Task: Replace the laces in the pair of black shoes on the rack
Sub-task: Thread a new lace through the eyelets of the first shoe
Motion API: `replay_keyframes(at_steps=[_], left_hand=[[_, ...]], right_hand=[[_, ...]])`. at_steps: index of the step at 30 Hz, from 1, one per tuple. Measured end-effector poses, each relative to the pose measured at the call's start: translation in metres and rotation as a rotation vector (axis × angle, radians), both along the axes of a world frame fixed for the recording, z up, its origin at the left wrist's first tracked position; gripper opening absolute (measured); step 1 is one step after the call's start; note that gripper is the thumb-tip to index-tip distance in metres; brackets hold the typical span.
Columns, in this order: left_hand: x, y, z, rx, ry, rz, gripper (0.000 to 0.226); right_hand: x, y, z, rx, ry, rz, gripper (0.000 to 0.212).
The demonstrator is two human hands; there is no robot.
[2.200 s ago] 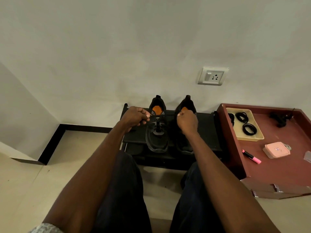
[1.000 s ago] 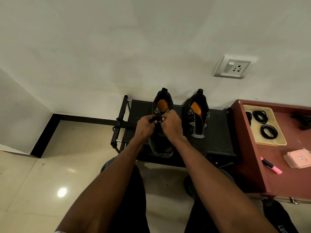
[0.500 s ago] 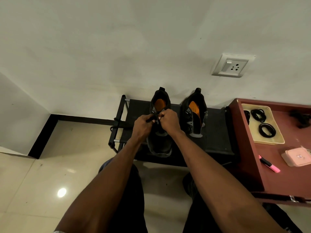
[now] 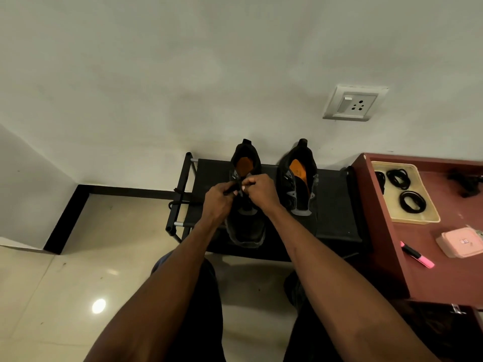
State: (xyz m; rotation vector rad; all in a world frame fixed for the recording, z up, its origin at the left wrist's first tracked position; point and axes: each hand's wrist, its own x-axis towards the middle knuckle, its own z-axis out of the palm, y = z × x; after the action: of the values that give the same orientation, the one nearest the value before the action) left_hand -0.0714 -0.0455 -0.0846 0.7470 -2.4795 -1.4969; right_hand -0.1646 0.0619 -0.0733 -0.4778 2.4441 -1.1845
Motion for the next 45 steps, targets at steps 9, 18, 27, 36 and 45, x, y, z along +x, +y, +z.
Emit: replay_keyframes(at_steps=[9, 18, 27, 36, 45], left_hand=[[0.002, 0.005, 0.006, 0.105, 0.033, 0.062, 0.034], [0.003, 0.006, 0.004, 0.060, 0.046, 0.117, 0.018], [-0.003, 0.010, 0.012, 0.037, 0.037, 0.126, 0.014], [-0.008, 0.003, 0.039, 0.142, 0.096, 0.277, 0.007], [-0.024, -0.024, 0.235, 0.240, 1.003, 0.336, 0.011]], right_hand=[[-0.003, -0.005, -0.009, -0.123, -0.130, -0.202, 0.038], [-0.004, -0.001, -0.007, 0.014, 0.217, -0.015, 0.022], [-0.022, 0.003, 0.002, 0.132, 0.131, 0.205, 0.013], [-0.020, 0.018, 0.008, 0.140, 0.182, 0.135, 0.031], [-0.028, 0.025, 0.010, 0.146, 0.121, 0.132, 0.026]])
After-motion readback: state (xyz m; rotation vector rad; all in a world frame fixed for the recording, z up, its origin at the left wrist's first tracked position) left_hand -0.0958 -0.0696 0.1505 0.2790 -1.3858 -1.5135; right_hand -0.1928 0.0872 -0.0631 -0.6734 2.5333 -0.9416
